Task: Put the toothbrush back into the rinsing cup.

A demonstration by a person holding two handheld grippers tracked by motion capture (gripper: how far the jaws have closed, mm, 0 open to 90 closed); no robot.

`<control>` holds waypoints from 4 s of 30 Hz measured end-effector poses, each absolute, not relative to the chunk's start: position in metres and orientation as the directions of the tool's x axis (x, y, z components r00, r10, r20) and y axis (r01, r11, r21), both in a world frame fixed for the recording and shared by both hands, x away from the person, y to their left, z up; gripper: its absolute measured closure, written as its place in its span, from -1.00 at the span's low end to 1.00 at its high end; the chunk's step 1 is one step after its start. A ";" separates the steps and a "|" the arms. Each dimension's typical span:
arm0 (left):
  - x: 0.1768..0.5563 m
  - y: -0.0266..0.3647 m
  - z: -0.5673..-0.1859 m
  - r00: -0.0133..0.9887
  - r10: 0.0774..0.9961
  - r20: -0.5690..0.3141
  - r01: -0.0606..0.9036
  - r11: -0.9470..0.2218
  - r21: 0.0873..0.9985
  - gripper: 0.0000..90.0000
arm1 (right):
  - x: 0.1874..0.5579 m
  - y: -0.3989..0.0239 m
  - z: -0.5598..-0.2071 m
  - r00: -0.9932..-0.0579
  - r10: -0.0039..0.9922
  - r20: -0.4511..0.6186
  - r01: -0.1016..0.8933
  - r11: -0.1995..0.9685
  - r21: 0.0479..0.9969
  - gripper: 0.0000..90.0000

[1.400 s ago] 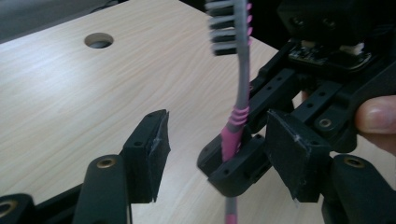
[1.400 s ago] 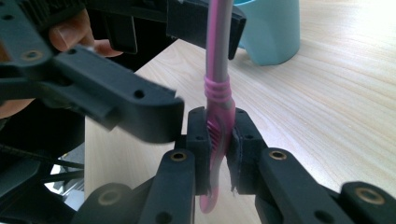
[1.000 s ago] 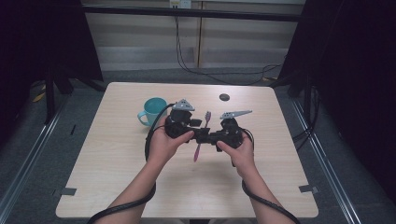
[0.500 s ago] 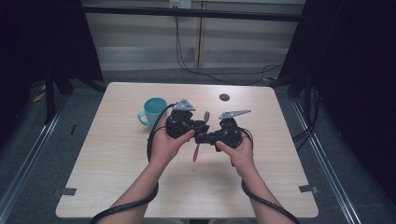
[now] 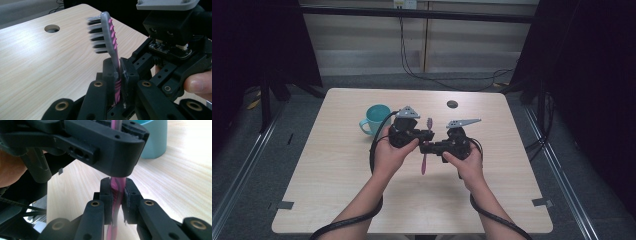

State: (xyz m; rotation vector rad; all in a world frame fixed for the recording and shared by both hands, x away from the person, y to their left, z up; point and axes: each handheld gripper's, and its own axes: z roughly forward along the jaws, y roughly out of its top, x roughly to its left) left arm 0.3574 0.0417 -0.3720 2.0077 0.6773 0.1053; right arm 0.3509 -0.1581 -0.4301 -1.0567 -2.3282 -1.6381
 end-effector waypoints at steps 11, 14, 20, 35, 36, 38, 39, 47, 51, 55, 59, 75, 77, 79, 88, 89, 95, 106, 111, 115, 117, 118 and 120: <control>0.361 0.058 -0.364 0.822 0.537 -0.189 0.408 -0.326 0.853 0.86 | 0.347 -0.164 -0.434 -0.744 0.548 0.383 0.565 0.209 0.798 -0.22; 0.363 0.064 -0.361 0.818 0.545 -0.183 0.403 -0.317 0.859 0.86 | 0.344 -0.168 -0.435 -0.749 0.575 0.329 0.549 0.260 0.795 -0.38; 0.365 0.075 -0.357 0.807 0.560 -0.189 0.405 -0.290 0.867 0.86 | 0.336 -0.172 -0.444 -0.743 0.637 0.206 0.537 0.383 0.752 -0.58; 0.374 0.104 -0.339 0.777 0.608 -0.166 0.384 -0.248 0.890 0.86 | 0.320 -0.199 -0.487 -0.680 0.724 0.118 0.601 0.459 0.654 -0.64; 0.375 0.106 -0.338 0.774 0.611 -0.163 0.383 -0.247 0.890 0.86 | 0.320 -0.199 -0.487 -0.680 0.724 0.118 0.601 0.459 0.654 -0.64; 0.378 0.108 -0.336 0.771 0.617 -0.156 0.377 -0.245 0.893 0.86 | 0.317 -0.199 -0.493 -0.674 0.729 0.117 0.610 0.462 0.644 -0.64; 0.380 0.109 -0.334 0.769 0.620 -0.156 0.375 -0.239 0.896 0.86 | 0.315 -0.199 -0.497 -0.677 0.729 0.102 0.606 0.474 0.639 -0.64; 0.388 0.115 -0.327 0.746 0.647 -0.158 0.380 -0.218 0.899 0.86 | 0.308 -0.198 -0.504 -0.694 0.719 0.039 0.559 0.504 0.659 -0.70; 0.394 0.118 -0.321 0.739 0.658 -0.146 0.369 -0.214 0.904 0.86 | 0.302 -0.202 -0.511 -0.677 0.735 0.029 0.534 0.463 0.707 -0.73; 0.402 0.120 -0.314 0.731 0.670 -0.131 0.358 -0.213 0.909 0.86 | 0.301 -0.202 -0.512 -0.668 0.744 0.025 0.528 0.450 0.720 -0.73; 0.407 0.123 -0.311 0.727 0.676 -0.122 0.351 -0.213 0.912 0.86 | 0.301 -0.202 -0.512 -0.668 0.744 0.026 0.529 0.449 0.720 -0.73; 0.426 0.134 -0.302 0.678 0.728 -0.100 0.338 -0.188 0.922 0.86 | 0.301 -0.202 -0.512 -0.669 0.743 0.025 0.527 0.451 0.720 -0.73; 0.429 0.136 -0.303 0.667 0.740 -0.091 0.336 -0.190 0.922 0.86 | 0.301 -0.202 -0.512 -0.669 0.743 0.025 0.527 0.450 0.721 -0.73; 0.431 0.138 -0.304 0.659 0.747 -0.092 0.337 -0.184 0.923 0.86 | 0.301 -0.202 -0.512 -0.669 0.743 0.026 0.527 0.450 0.721 -0.73; 0.443 0.144 -0.311 0.617 0.785 -0.049 0.327 -0.200 0.924 0.86 | 0.301 -0.202 -0.512 -0.670 0.742 0.025 0.527 0.451 0.721 -0.73; 0.444 0.144 -0.311 0.615 0.787 -0.047 0.325 -0.199 0.924 0.86 | 0.301 -0.202 -0.512 -0.670 0.742 0.025 0.527 0.451 0.721 -0.73; 0.455 0.147 -0.318 0.579 0.815 -0.011 0.315 -0.212 0.925 0.86 | 0.301 -0.202 -0.512 -0.671 0.741 0.027 0.528 0.452 0.719 -0.73; 0.464 0.145 -0.346 0.537 0.842 0.051 0.322 -0.260 0.910 0.85 | 0.301 -0.202 -0.512 -0.680 0.733 0.023 0.520 0.459 0.721 -0.73; 0.466 0.144 -0.364 0.534 0.844 0.040 0.350 -0.264 0.899 0.85 | 0.301 -0.202 -0.512 -0.681 0.732 0.023 0.519 0.460 0.721 -0.73; 0.464 0.145 -0.375 0.530 0.847 0.042 0.355 -0.267 0.896 0.85 | 0.300 -0.202 -0.512 -0.682 0.731 0.023 0.518 0.461 0.721 -0.73; 0.465 0.146 -0.379 0.527 0.848 0.054 0.356 -0.279 0.892 0.84 | 0.300 -0.202 -0.512 -0.683 0.730 0.025 0.519 0.462 0.719 -0.73; 0.465 0.146 -0.381 0.525 0.850 0.054 0.357 -0.277 0.892 0.84 | 0.300 -0.202 -0.512 -0.683 0.730 0.026 0.520 0.461 0.719 -0.73; 0.466 0.147 -0.384 0.525 0.849 0.060 0.360 -0.285 0.889 0.84 | 0.300 -0.202 -0.512 -0.683 0.730 0.026 0.520 0.461 0.719 -0.73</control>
